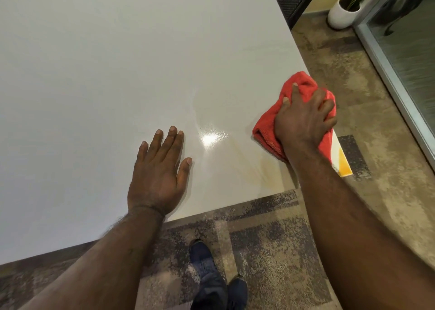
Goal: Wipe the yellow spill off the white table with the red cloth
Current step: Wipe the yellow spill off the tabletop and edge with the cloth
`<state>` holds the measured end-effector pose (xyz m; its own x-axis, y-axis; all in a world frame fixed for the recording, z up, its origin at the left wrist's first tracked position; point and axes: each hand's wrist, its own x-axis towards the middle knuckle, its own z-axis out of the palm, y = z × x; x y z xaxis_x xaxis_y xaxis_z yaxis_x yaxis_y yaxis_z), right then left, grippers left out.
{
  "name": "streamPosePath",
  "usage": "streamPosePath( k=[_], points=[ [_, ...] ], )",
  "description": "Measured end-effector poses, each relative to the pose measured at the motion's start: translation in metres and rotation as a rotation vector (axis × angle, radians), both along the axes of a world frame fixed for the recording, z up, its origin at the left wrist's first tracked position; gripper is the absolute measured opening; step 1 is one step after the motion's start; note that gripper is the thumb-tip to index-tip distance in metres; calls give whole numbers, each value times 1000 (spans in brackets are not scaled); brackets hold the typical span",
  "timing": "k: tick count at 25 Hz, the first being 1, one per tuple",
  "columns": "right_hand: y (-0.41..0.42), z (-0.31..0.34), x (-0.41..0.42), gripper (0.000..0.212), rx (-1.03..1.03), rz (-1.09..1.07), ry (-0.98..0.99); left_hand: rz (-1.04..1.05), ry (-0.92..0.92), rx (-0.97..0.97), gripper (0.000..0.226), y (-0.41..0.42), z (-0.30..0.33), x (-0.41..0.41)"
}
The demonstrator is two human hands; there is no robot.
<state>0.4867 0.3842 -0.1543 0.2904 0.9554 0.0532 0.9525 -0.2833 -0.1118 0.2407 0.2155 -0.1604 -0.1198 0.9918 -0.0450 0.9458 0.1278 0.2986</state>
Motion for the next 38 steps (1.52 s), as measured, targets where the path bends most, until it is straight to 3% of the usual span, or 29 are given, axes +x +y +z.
streamPosePath(
  k=[11,18,23,30,38],
  points=[
    [-81,-1,-30,64,-22,51,47,-14,18,7,63,0,-2,0],
    [-131,3,-94,65,-28,301,145,-8,33,65,61,-1,-2,2],
    [-156,-3,-87,59,-7,470,131,-12,35,81,62,0,-2,2],
    [-183,-11,-52,51,91,347,133,-3,14,103,61,-1,-4,2],
    [-124,-13,59,50,91,68,51,-5,-22,117,60,-1,-4,1]
  ],
)
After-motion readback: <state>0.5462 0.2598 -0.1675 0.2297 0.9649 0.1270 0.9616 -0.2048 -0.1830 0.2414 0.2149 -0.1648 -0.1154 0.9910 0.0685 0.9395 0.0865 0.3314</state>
